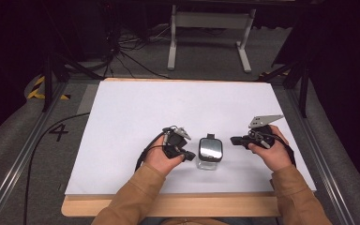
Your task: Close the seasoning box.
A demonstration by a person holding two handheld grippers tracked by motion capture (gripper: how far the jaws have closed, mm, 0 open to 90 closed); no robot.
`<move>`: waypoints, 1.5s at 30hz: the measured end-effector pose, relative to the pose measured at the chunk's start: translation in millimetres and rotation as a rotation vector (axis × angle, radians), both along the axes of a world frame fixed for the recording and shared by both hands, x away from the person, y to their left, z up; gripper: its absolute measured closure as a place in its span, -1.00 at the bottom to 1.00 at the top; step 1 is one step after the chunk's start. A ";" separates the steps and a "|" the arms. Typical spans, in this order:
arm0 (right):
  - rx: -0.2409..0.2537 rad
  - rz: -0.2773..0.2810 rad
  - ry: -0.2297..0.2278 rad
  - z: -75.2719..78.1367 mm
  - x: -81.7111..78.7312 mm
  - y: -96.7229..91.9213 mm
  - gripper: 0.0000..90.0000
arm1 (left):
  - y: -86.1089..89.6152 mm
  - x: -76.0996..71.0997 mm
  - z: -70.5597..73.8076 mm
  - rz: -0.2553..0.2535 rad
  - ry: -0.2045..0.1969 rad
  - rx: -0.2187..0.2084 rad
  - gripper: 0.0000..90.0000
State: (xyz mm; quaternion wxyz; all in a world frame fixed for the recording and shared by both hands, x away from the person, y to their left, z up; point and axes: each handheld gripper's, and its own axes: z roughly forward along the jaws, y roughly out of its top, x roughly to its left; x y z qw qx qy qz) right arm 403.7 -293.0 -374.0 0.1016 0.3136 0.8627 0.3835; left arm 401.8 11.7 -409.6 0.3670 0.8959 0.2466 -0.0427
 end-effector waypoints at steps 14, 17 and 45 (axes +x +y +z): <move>0.023 -0.024 -0.021 8.5 -6.8 -10.1 1.00 | 0.2 -7.2 14.2 -0.038 0.002 0.028 1.00; 0.028 -0.022 -0.033 13.5 -6.3 -8.2 1.00 | 16.9 -9.5 30.5 0.014 -0.034 0.000 0.91; -0.015 -0.324 -0.041 1.0 20.8 -72.4 0.09 | 145.8 27.7 21.5 0.373 -0.047 -0.022 0.29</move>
